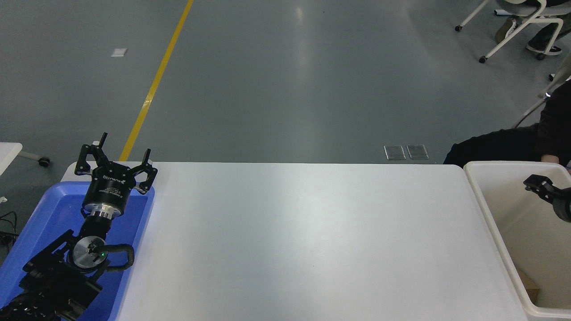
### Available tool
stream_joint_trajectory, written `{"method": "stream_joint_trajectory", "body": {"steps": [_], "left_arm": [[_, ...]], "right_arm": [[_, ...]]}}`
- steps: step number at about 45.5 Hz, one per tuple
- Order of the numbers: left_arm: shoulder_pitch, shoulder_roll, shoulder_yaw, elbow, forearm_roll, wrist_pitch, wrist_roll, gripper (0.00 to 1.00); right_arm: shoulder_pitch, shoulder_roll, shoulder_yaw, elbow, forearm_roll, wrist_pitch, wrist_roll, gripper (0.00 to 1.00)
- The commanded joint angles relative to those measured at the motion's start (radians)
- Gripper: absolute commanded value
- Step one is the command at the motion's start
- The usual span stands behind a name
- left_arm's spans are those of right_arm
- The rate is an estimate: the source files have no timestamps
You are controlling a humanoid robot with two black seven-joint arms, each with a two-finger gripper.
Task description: Pick up paper ball place in dustbin
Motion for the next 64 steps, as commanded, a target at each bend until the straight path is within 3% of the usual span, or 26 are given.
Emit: {"method": "stream_joint_trajectory", "body": {"steps": [1,12,20,31,37,64], "left_arm": [[0.0,0.0,0.002,0.001,0.0,0.0,0.0,1.0],[0.002,0.0,0.0,0.001,0.0,0.0,0.0,1.0],[0.002,0.0,0.0,0.001,0.0,0.0,0.0,1.0],[0.002,0.0,0.0,0.001,0.0,0.0,0.0,1.0],[0.002,0.0,0.0,0.001,-0.002,0.0,0.0,1.0],[0.002,0.0,0.0,0.001,-0.002,0.001,0.0,1.0]], "right_arm": [[0.413,-0.057,-0.157,0.393,-0.074,0.229,-0.022,1.0],[0.79,0.114,-0.401,0.634,0.046,0.418,-0.021,1.0],[1.037,0.337,-0.451,0.762,0.261,0.486,-0.022,1.0],[1.176,0.693,-0.448,0.77,0.452,0.486,-0.022,1.0],[1.183,0.695,-0.454,0.753,0.528,0.486,-0.022,1.0],[1.182,0.695,-0.589,0.781,0.529,0.486,-0.022,1.0]]}}
